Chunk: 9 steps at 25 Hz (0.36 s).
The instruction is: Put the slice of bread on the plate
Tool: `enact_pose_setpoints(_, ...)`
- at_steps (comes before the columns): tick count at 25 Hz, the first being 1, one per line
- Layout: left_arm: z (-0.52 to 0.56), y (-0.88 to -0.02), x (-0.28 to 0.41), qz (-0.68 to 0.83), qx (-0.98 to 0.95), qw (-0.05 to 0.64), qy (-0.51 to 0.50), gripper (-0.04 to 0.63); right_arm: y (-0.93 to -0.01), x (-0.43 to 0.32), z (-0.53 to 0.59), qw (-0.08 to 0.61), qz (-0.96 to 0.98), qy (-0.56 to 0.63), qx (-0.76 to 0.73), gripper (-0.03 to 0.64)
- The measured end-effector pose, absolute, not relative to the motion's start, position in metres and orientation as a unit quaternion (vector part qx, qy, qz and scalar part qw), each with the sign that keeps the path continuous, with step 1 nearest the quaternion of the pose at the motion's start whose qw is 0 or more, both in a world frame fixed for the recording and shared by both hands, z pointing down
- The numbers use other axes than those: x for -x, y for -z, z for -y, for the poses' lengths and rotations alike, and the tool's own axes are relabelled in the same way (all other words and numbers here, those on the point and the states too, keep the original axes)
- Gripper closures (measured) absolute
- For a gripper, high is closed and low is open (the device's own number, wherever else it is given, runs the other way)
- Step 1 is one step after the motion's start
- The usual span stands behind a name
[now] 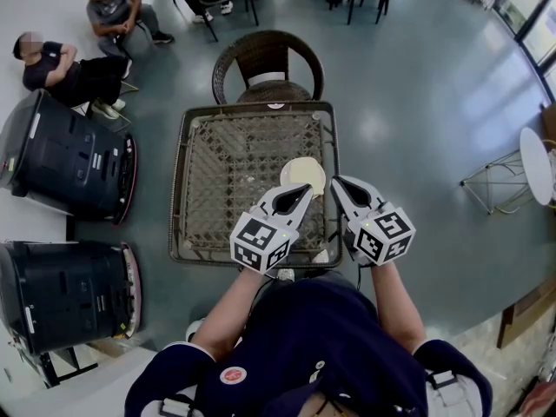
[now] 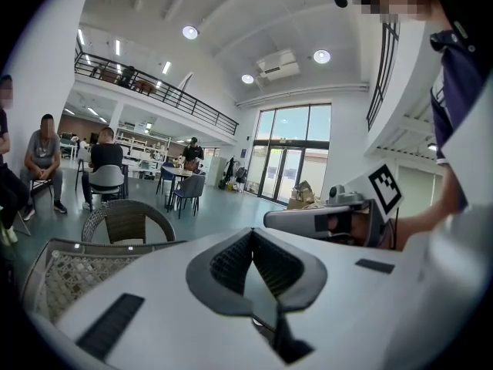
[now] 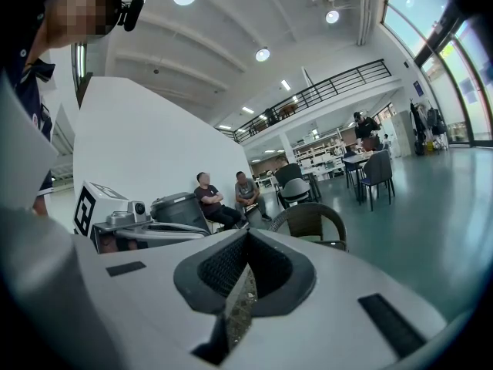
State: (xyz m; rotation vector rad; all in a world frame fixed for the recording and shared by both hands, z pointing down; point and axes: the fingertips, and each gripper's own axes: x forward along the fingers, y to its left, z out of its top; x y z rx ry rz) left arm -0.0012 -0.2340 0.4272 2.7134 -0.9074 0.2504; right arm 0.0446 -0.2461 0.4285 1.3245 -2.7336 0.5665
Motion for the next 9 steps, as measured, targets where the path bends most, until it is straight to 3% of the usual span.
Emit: enact_pose_setpoints(9, 0.2284, -0.4319, -0.0008, 0.313, -0.935, 0.141, -0.089, 0.589, -0.4285, -0.0492, 0.2444, 0.023, 0.883, -0.186, -0.431, 0.611)
